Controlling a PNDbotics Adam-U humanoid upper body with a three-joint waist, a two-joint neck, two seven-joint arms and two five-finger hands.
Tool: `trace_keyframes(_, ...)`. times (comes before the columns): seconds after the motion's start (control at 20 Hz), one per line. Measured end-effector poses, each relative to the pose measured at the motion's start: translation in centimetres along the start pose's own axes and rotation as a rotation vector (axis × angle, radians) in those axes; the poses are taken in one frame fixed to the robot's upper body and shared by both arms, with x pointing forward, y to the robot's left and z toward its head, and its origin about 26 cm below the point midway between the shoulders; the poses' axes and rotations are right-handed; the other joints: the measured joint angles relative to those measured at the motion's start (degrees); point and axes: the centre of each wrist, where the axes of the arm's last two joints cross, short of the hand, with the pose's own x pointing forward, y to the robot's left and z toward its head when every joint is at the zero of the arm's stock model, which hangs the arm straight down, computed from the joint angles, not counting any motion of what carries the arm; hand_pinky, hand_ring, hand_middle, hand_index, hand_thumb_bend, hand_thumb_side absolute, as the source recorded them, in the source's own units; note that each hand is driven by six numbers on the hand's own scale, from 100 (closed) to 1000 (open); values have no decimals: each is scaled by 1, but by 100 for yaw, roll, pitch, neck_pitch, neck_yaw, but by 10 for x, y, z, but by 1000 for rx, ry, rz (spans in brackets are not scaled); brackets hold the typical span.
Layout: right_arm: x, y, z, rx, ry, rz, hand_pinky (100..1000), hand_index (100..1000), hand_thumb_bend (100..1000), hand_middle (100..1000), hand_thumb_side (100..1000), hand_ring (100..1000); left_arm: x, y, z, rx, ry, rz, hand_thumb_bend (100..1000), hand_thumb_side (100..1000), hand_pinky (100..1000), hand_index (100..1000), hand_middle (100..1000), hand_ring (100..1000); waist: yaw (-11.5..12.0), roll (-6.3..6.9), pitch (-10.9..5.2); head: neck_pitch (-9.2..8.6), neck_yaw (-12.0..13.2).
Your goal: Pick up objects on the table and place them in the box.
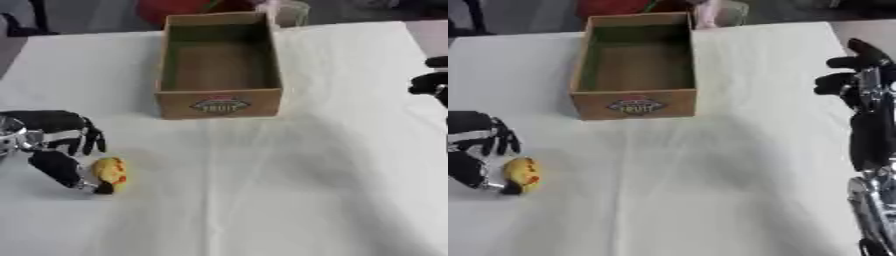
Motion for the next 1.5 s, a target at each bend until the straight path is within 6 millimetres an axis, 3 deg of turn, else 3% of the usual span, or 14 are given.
trace_keyframes(0.15, 0, 0, 0, 0, 0, 0, 567, 855, 100, 627, 777, 568, 2, -2, -3, -10, -4, -11, 470, 503, 254, 745, 547, 509, -14, 2, 0, 1, 12)
trace_keyframes(0.2, 0, 0, 0, -1, 0, 0, 567, 855, 100, 627, 777, 568, 2, -3, -5, -15, -10, -9, 460, 494, 252, 745, 547, 507, -16, 2, 0, 1, 14)
trace_keyframes(0.45, 0, 0, 0, -1, 1, -1, 567, 856, 100, 627, 779, 569, 2, -6, -8, -38, -57, 59, 181, 308, 201, 719, 516, 469, -17, 3, 0, 2, 15)
trace_keyframes(0.55, 0, 0, 0, -2, 2, -1, 567, 857, 100, 627, 779, 569, 2, -6, -8, -31, -67, 87, 108, 274, 184, 715, 511, 457, -14, -1, 3, 3, 15)
trace_keyframes(1.0, -1, 1, 1, -3, 5, -4, 568, 858, 100, 627, 781, 570, 9, 8, 6, 79, -69, 125, 100, 185, 134, 702, 500, 420, 6, 2, 19, 5, -8)
trace_keyframes(1.05, -1, 1, 1, -3, 5, -4, 568, 858, 100, 627, 781, 570, 8, 12, 10, 99, -65, 121, 100, 238, 133, 697, 496, 421, 6, 6, 29, 5, -22)
trace_keyframes(1.1, -1, 1, 1, -3, 5, -4, 568, 858, 100, 627, 781, 571, 8, 18, 16, 126, -55, 111, 100, 144, 135, 693, 492, 425, 6, 10, 38, 5, -34)
trace_keyframes(1.45, 0, 1, 0, 4, 5, -4, 570, 859, 100, 628, 783, 571, 11, 74, 56, 467, 62, -2, 100, 202, 100, 652, 479, 389, -60, 21, 127, -2, -62)
trace_keyframes(1.5, 0, 1, 0, 5, 5, -5, 571, 859, 100, 628, 790, 572, 15, 82, 58, 523, 75, -22, 100, 395, 100, 627, 461, 384, -73, 19, 142, -4, -62)
